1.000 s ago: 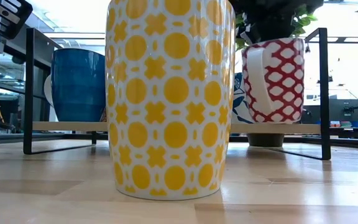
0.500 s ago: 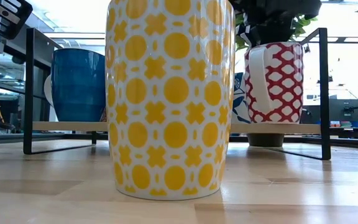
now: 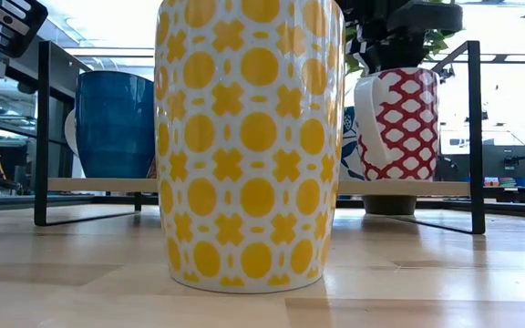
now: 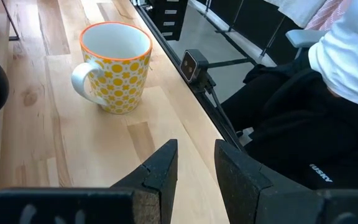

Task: Place coffee mugs
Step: Put the red and white patterned mug on the shelf

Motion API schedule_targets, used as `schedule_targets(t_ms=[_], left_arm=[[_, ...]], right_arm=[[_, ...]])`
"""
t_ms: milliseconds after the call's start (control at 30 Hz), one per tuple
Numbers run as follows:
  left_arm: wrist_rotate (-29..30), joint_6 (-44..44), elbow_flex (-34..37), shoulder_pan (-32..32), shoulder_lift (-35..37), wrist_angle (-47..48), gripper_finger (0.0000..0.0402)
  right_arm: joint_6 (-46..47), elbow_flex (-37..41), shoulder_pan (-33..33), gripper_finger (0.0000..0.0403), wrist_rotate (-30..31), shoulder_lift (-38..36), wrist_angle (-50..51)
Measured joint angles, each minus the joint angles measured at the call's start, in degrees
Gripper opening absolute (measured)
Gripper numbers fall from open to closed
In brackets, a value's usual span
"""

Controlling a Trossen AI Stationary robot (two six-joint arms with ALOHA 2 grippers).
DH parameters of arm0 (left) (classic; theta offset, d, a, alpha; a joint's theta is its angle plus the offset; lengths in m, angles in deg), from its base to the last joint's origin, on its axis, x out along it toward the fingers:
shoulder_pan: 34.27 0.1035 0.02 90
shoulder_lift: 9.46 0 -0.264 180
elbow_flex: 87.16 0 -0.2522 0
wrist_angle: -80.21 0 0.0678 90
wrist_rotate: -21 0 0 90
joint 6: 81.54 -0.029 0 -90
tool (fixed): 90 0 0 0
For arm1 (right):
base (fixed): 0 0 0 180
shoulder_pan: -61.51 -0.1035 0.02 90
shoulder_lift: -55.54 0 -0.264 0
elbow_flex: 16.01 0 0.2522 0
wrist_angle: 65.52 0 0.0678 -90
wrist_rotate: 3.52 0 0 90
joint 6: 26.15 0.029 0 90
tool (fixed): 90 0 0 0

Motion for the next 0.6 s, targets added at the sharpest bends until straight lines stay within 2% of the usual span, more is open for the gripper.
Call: schedule_targets(t_ms=[600], left_arm=[[0.0, 0.02, 0.0, 0.0, 0.0, 0.0, 0.0094]], right_arm=[[0.04, -0.02, 0.37, 0.0049, -1.81, 0.0, 0.86]])
